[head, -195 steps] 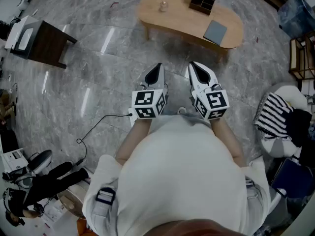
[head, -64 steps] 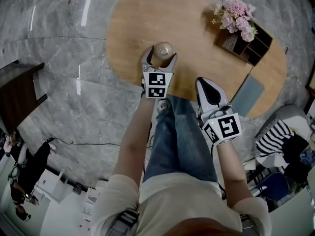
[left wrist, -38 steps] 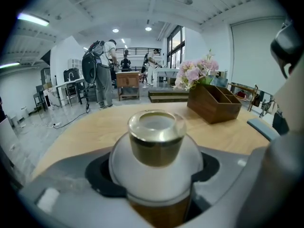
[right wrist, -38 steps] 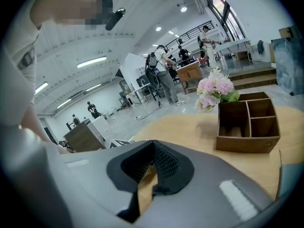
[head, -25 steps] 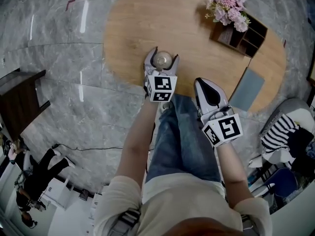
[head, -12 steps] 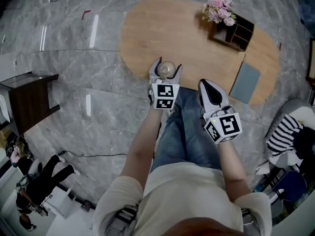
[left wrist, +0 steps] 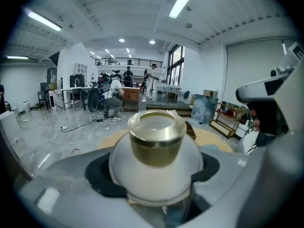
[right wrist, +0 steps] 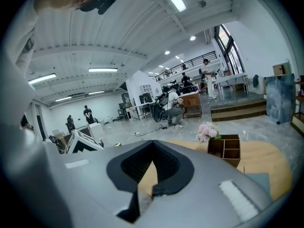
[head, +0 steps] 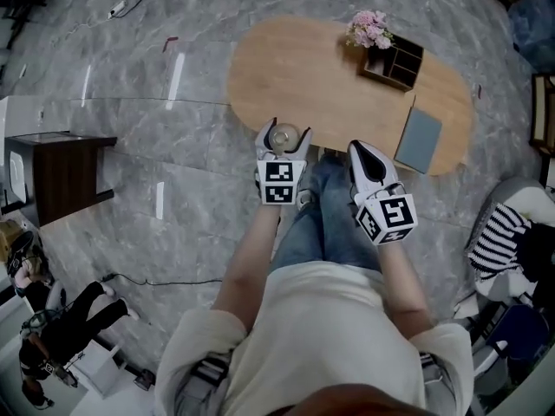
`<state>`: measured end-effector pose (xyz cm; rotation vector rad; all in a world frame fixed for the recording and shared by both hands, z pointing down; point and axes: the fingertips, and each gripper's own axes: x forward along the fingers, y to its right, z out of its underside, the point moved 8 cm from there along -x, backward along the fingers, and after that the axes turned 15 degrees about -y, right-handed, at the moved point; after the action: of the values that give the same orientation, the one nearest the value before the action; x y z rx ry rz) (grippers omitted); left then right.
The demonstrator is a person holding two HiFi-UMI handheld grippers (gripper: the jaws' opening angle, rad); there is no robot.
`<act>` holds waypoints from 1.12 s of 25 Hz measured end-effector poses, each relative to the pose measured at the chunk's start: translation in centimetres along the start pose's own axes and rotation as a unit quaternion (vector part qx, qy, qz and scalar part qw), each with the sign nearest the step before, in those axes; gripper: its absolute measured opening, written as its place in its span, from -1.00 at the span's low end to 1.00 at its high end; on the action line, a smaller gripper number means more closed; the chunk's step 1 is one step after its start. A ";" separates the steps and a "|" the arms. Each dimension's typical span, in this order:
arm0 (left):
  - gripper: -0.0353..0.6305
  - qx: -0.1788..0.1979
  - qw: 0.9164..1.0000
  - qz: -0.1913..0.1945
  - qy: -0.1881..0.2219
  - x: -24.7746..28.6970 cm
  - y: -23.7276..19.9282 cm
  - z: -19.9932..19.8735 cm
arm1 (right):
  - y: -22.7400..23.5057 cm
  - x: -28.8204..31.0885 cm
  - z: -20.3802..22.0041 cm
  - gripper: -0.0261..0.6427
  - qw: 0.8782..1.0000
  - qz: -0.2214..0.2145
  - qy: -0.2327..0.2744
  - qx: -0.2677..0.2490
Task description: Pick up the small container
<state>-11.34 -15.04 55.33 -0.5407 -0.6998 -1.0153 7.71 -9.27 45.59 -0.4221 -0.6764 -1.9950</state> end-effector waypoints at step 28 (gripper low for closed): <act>0.12 -0.016 0.998 0.035 0.056 -18.9 3.4 -0.9 | -8.4 -9.1 -3.8 -0.93 0.994 -0.038 0.024 -0.102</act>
<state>-14.62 -3.40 40.41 -0.5278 -0.5628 -0.9851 4.73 -2.08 35.18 -0.4732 -0.4662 -2.1492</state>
